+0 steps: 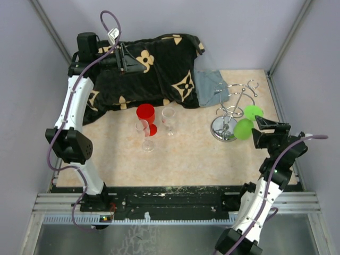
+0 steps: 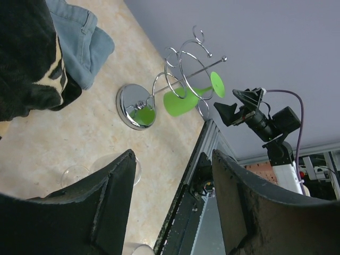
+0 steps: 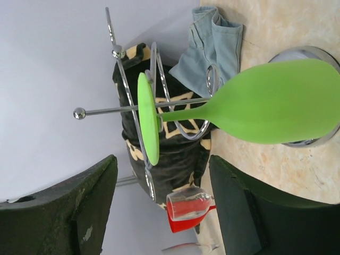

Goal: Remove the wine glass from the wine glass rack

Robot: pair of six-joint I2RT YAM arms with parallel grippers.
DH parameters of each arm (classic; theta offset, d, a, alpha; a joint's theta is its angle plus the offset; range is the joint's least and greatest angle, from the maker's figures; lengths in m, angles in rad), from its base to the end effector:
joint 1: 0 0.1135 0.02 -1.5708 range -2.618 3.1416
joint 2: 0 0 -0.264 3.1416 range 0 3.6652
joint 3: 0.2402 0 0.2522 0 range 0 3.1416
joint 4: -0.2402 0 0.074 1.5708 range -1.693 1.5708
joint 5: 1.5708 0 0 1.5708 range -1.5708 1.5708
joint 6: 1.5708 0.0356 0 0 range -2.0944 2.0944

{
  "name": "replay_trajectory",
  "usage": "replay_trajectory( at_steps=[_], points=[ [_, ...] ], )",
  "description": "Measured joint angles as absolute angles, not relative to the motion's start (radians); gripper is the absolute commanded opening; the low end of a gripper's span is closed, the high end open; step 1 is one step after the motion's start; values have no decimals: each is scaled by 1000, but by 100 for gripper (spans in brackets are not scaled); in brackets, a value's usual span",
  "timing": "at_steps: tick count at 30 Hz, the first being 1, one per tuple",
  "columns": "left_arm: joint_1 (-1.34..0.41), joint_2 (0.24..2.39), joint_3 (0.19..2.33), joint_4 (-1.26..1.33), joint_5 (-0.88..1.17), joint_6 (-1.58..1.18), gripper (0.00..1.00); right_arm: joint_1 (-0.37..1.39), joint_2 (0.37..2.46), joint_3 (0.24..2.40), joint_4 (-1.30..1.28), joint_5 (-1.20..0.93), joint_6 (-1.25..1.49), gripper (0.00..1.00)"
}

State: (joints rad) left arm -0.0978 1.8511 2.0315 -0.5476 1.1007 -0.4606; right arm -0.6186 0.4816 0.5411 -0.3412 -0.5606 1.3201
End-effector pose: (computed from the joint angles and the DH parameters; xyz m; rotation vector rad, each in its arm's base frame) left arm 0.4023 -0.0714 0.4378 0.4270 1.9330 -1.4213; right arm 0.1145 -0.0582 0.2813 1.3238 1.4033 0.9968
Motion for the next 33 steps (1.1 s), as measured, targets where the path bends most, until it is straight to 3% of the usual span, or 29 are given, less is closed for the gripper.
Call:
replay_trajectory(
  at_steps=[7, 15, 24, 27, 33],
  points=[
    [-98, 1830, 2002, -546, 1101, -459, 65, -619, 534, 538, -244, -559, 1336, 52],
    [-98, 1812, 1979, -546, 1101, -452, 65, -619, 564, 538, -197, -565, 1340, 27],
    [-98, 1808, 1964, -546, 1101, -448, 65, -619, 571, 537, -186, -572, 1340, 17],
    [-98, 1804, 1956, -547, 1101, -448, 65, -619, 570, 537, -186, -574, 1343, 1],
    [-98, 1795, 1947, -552, 1101, -443, 65, -619, 564, 523, -182, -574, 1356, 0]
  ],
)
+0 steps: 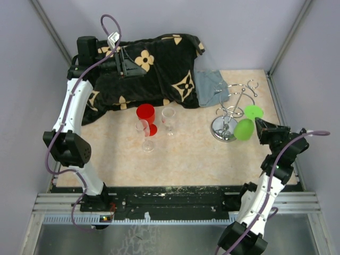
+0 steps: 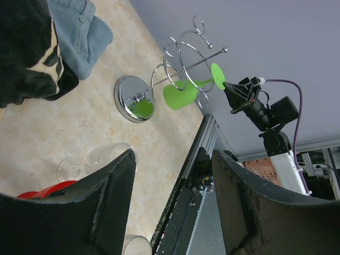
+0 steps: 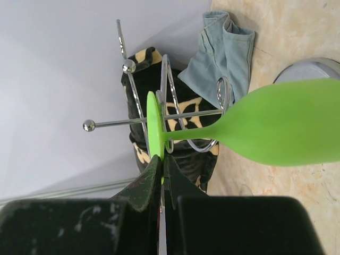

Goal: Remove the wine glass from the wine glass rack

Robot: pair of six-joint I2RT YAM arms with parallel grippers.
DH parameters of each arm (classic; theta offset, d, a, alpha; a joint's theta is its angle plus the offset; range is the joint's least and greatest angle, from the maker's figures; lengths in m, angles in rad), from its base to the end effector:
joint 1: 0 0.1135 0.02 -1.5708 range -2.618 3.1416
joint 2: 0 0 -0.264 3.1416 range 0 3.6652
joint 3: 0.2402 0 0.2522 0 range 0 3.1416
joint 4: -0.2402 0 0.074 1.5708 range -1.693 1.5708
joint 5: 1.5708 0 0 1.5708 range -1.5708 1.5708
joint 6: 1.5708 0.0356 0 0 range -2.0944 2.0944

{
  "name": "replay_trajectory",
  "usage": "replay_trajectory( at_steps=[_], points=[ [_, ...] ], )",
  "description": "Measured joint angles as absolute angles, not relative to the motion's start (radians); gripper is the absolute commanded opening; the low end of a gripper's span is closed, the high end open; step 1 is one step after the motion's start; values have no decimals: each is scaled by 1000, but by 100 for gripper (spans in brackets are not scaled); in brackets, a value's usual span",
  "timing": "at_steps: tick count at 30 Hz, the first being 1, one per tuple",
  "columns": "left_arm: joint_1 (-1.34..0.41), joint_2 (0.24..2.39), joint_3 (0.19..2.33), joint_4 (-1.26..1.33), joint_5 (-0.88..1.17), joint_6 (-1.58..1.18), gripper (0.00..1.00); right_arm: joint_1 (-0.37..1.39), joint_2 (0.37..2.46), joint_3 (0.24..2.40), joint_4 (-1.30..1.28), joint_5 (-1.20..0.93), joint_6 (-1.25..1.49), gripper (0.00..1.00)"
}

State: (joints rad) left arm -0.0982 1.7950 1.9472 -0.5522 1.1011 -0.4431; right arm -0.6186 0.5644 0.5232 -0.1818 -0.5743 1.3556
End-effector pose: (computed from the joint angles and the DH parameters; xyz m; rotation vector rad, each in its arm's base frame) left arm 0.3897 -0.0703 0.4322 0.4245 1.9532 -1.4233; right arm 0.1297 -0.0686 0.2816 1.2888 1.3682 1.0303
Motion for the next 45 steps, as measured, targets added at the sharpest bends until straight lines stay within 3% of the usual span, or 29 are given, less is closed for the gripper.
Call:
replay_trajectory(
  at_steps=[34, 45],
  points=[
    [-98, 1765, 1906, -562, 1101, -421, 65, -619, 599, 717, -427, -389, 1274, 0],
    [-98, 1765, 1906, -561, 1101, -422, 65, -619, 603, 978, -641, -206, 1141, 0]
  ],
)
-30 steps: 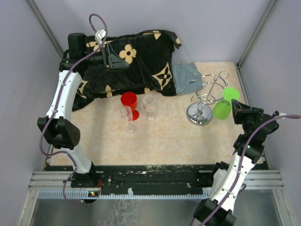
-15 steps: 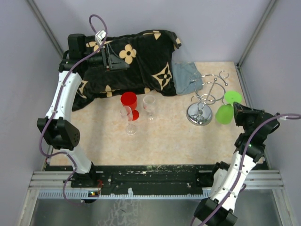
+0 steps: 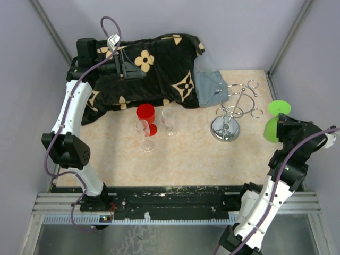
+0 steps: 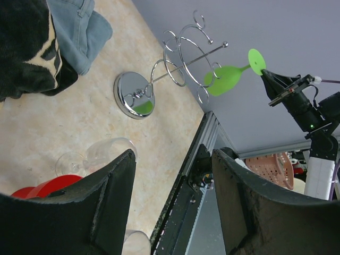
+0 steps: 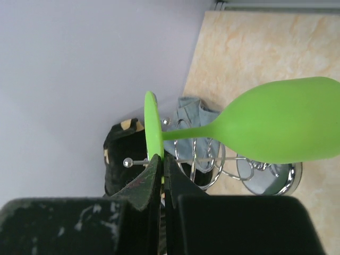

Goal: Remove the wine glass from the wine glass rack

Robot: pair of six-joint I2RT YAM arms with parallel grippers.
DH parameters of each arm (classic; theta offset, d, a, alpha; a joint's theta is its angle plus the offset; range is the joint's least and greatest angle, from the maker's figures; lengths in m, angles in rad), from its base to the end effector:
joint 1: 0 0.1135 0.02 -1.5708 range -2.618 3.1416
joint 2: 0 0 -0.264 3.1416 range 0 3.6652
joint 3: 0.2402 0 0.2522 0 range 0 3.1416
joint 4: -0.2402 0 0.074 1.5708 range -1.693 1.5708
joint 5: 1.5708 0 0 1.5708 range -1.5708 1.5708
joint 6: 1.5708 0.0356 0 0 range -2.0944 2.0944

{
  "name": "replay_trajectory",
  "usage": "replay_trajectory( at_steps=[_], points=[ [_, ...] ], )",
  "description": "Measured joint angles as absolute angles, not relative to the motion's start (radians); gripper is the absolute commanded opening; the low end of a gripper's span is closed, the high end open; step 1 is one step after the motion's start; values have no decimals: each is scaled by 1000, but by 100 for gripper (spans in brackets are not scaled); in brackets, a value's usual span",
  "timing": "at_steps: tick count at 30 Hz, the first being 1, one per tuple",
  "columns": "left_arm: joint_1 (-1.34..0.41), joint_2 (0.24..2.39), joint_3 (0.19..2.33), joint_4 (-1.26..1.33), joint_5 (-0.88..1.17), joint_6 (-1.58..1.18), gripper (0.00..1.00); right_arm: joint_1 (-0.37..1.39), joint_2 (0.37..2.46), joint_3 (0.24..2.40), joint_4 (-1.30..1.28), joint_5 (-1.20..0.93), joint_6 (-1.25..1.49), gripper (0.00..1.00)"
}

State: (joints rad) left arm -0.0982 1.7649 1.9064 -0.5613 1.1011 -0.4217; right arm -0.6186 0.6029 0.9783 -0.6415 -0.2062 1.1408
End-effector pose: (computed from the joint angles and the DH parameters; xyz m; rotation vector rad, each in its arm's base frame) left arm 0.3823 -0.0696 0.4298 0.4327 1.9603 -1.4174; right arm 0.0967 -0.0599 0.3802 1.3405 1.2998 0.5531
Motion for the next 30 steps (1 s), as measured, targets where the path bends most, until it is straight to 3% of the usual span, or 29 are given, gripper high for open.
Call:
replay_trajectory(
  at_steps=[9, 14, 23, 30],
  points=[
    [-98, 1765, 1907, -556, 1108, -426, 69, -619, 650, 1006, -600, -83, 1085, 0],
    [-101, 1765, 1907, -542, 1127, -439, 72, -619, 762, 982, -226, -221, 1118, 0],
    [-105, 1745, 1794, -422, 1188, -505, 100, -539, 1141, 1118, 478, -519, 1298, 0],
    [-105, 1712, 1695, -303, 1212, -601, 100, -248, 1398, 1363, 844, -647, 1451, 0]
  ],
)
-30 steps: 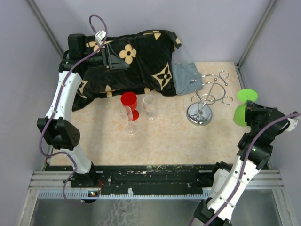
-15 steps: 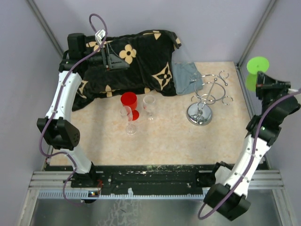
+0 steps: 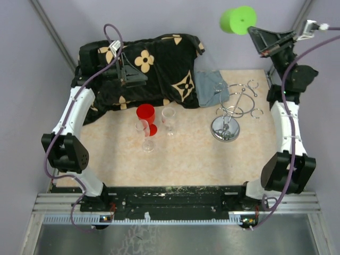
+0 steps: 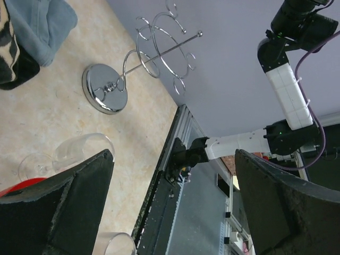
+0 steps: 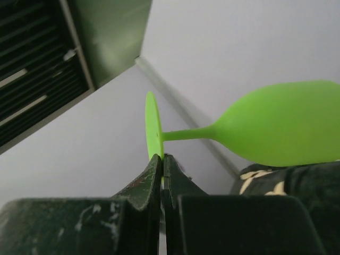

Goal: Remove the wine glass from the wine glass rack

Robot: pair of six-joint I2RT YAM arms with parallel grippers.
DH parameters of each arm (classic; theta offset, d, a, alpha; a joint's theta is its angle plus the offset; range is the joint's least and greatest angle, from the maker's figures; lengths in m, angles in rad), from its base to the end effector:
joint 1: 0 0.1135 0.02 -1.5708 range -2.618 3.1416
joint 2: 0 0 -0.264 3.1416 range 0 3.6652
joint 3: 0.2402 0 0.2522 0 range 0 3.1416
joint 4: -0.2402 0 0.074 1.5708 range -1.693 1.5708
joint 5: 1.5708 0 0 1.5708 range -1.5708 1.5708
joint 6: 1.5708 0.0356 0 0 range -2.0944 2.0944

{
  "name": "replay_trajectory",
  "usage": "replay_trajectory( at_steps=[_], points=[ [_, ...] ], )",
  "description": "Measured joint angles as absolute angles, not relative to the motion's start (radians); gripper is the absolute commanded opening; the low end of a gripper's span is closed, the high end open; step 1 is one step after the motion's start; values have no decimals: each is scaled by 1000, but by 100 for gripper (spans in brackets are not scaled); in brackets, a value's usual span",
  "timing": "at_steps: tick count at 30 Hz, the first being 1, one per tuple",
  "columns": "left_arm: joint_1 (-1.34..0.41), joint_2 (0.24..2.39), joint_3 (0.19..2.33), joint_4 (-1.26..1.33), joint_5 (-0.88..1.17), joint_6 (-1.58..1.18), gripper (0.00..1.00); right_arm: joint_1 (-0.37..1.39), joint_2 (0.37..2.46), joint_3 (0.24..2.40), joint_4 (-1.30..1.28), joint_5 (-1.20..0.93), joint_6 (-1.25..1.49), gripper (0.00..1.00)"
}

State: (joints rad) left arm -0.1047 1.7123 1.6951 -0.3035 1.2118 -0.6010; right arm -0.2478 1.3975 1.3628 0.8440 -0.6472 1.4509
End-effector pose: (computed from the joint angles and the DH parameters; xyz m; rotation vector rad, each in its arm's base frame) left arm 0.3797 -0.0734 0.4034 0.4246 1.9405 -1.5982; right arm 0.2884 -0.0508 0.4991 0.1575 1.0286 1.3482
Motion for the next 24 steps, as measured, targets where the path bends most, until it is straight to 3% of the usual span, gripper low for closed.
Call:
replay_trajectory(
  at_steps=[8, 15, 24],
  points=[
    [-105, 1720, 1720, -57, 1248, -791, 100, 38, 1568, 1464, 1054, -699, 1558, 0],
    [-106, 1809, 1822, 343, 1302, -1091, 100, 179, 1615, 1459, 1140, -685, 1589, 0],
    [-107, 1891, 1888, 536, 1317, -1232, 100, 285, 1615, 1385, 1209, -661, 1591, 0]
  ],
)
